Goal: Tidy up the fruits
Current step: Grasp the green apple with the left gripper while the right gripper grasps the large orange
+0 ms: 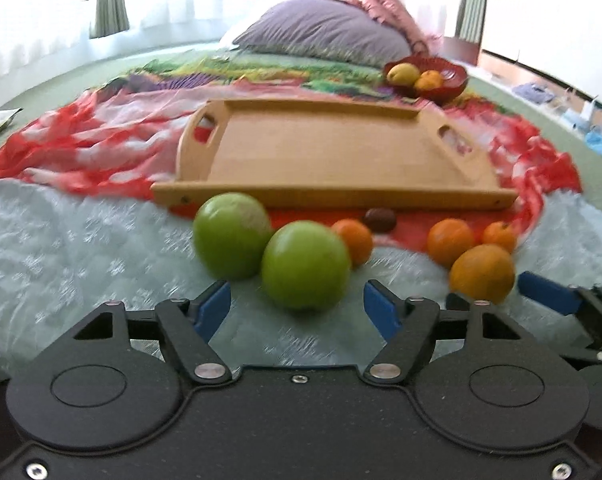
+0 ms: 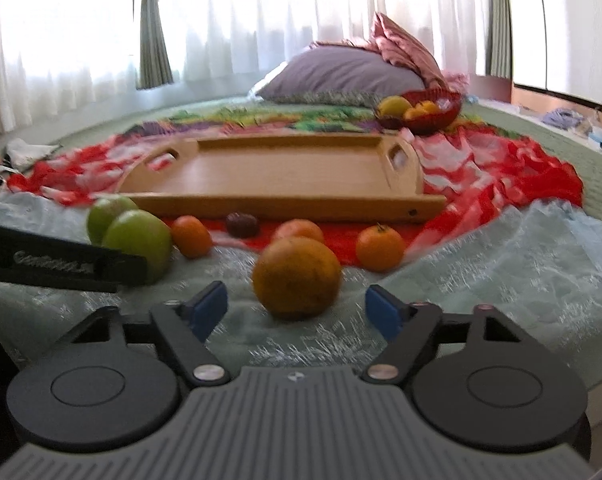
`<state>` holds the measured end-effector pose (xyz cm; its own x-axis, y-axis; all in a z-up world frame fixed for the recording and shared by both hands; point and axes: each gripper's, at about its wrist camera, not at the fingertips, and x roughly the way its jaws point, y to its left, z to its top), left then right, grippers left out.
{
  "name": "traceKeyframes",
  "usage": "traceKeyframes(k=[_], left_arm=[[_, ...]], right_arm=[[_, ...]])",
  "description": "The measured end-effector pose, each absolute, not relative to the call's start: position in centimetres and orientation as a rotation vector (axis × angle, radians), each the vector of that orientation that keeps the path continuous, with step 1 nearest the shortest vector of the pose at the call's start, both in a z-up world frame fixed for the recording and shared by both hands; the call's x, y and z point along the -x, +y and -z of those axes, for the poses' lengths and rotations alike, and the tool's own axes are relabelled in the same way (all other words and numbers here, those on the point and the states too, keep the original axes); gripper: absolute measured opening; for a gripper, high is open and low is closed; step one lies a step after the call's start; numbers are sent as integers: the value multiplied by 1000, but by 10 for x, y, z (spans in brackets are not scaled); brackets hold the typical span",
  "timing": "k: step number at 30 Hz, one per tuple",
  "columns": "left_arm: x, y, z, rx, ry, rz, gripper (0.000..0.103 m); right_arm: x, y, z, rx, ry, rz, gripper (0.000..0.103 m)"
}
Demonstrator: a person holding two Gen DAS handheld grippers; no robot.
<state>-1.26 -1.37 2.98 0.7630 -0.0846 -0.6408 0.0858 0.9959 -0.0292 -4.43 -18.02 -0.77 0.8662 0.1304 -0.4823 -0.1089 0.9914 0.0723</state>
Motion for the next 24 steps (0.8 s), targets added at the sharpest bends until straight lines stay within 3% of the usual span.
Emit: traceKeyframes(k=[2, 4, 6, 12, 20, 24], left_arm=[[10, -14, -29, 11, 689, 107, 64], [7, -13, -26, 24, 687, 114, 55], [4, -13, -22, 18, 687, 111, 52], [0, -14, -13, -2, 653, 117, 53], [-3, -14, -6, -5, 619, 128, 53], [-5, -18, 0, -32, 600, 130, 55]], right_arm=[[44, -178, 7, -37, 489, -124, 76], [42, -176, 8, -30, 470, -120, 75], [44, -173, 8, -29, 453, -110, 74], [43, -169, 14, -8, 429, -96, 74], [37, -169, 19, -28, 431, -77, 59], [35, -168, 21, -30, 430, -72, 58]])
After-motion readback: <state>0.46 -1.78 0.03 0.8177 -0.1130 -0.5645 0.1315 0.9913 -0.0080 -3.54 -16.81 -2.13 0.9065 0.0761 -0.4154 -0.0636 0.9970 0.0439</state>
